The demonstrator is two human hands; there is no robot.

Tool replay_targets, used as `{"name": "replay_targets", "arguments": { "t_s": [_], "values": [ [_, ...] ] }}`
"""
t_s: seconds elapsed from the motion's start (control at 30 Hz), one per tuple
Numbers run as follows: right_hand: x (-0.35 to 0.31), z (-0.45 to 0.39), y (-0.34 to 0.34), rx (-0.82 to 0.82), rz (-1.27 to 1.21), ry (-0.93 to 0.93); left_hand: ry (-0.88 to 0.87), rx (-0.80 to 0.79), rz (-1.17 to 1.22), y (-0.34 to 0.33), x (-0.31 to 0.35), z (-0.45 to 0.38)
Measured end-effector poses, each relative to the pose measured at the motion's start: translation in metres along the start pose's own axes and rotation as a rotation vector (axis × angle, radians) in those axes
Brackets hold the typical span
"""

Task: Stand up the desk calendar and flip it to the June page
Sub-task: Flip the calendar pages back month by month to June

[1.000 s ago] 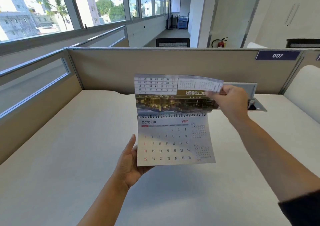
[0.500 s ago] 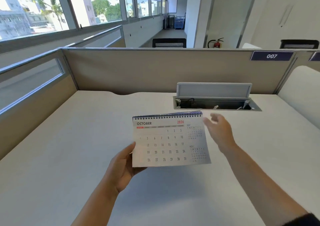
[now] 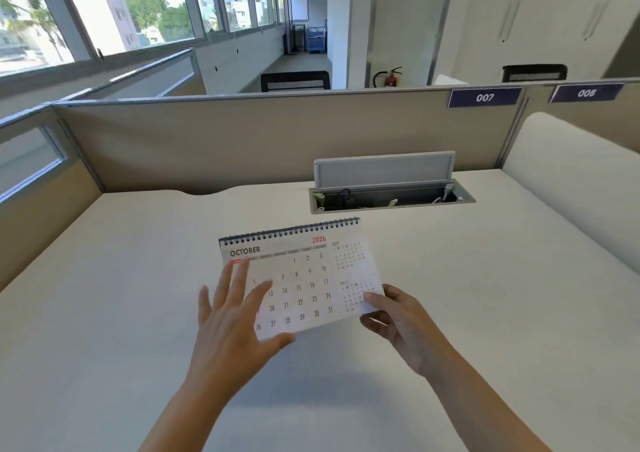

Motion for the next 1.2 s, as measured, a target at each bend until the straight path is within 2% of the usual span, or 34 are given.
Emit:
{"name": "replay_targets", "arguments": {
  "t_s": [0.1, 0.2, 0.57, 1.0, 1.07, 1.1, 1.17, 1.2],
  "values": [
    [0.002, 0.001, -0.008, -0.017, -0.145, 0.039, -0.178, -0.106, -0.101, -0.002, 0.015, -0.009],
    [0.001, 0.000, -0.012, -0.038, -0.239, 0.069, -0.241, -0.183, -0.113, -0.005, 0.024, -0.016],
    [-0.001, -0.001, -0.013, -0.059, -0.391, 0.088, -0.238, -0.236, -0.047, 0.005, 0.022, -0.024],
    [-0.003, 0.000, -0.006, 0.023, -0.315, 0.117, -0.216, -0.170, -0.063, 0.011, 0.019, -0.023],
    [-0.003, 0.000, -0.003, 0.081, -0.208, 0.136, -0.145, -0.042, -0.022, 0.015, 0.014, -0.023],
    [-0.004, 0.001, -0.001, 0.123, -0.139, 0.152, -0.048, 0.042, 0.046, 0.018, 0.006, -0.023],
    [-0.004, 0.003, 0.005, 0.215, 0.036, 0.194, 0.245, 0.144, 0.300, 0.020, -0.016, -0.018],
    [-0.005, 0.005, 0.007, 0.259, 0.136, 0.222, 0.397, 0.136, 0.489, 0.015, -0.026, -0.014]
  ]
}}
Point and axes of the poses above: each hand's wrist, its own z-axis away from the middle knuckle, its own y-axis out of the back of the hand, x = y × z, the point moved 5 cm from there along -z, towards the middle knuckle, and after that the axes turned 7 degrees about -x, right-handed, at the moved point
